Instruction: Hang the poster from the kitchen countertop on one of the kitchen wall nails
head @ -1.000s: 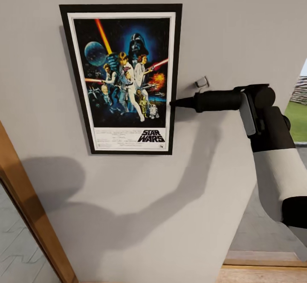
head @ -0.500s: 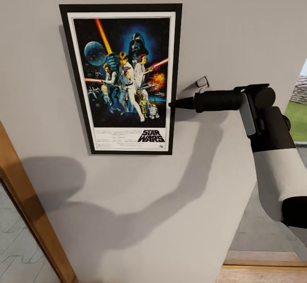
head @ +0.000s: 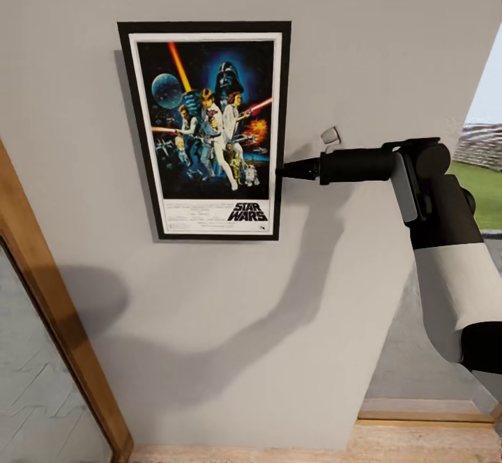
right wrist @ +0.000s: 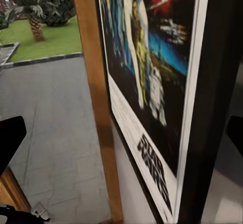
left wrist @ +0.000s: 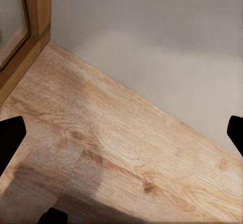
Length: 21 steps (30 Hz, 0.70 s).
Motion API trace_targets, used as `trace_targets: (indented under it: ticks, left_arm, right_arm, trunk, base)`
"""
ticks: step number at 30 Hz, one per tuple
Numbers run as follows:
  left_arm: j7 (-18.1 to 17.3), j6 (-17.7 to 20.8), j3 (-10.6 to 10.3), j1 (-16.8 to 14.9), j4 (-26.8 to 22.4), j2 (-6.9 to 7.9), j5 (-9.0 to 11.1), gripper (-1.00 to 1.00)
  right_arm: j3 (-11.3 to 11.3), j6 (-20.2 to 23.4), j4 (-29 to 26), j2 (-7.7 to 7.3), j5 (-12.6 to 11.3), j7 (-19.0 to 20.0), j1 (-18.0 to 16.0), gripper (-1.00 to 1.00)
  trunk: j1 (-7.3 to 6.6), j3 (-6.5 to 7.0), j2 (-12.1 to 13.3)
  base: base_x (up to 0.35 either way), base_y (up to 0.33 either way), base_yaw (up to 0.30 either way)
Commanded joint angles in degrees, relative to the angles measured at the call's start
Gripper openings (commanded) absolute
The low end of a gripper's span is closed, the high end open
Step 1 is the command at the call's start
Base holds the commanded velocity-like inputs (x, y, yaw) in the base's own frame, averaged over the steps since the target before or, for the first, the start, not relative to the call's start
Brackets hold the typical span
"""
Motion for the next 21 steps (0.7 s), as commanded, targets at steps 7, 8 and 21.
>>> trace_targets:
  ticks: [7, 8, 21]
  left_arm:
    - [-0.3, -0.1, -0.3, 0.0, 0.1, 0.03, 0.6, 1.00]
    - [-0.3, -0.1, -0.3, 0.0, 0.1, 0.03, 0.6, 1.00]
    - [-0.3, -0.1, -0.3, 0.0, 0.1, 0.03, 0.6, 1.00]
  right_arm:
    - [0.1, 0.3, 0.0, -0.05, -0.3, 0.1, 0.0, 1.00]
    - [0.1, 0.3, 0.0, -0.05, -0.3, 0.1, 0.0, 1.00]
    - [0.1, -0.4, -6.2, -0.17, -0.3, 0.4, 13.9, 1.00]
  trunk:
    - [0.01, -0.03, 0.0]
    - [0.01, -0.03, 0.0]
    - [0.01, 0.70, 0.0]
  base:
    - [-0.022, 0.000, 0.000]
    - [-0.003, 0.000, 0.000]
    - [-0.152, 0.000, 0.000]
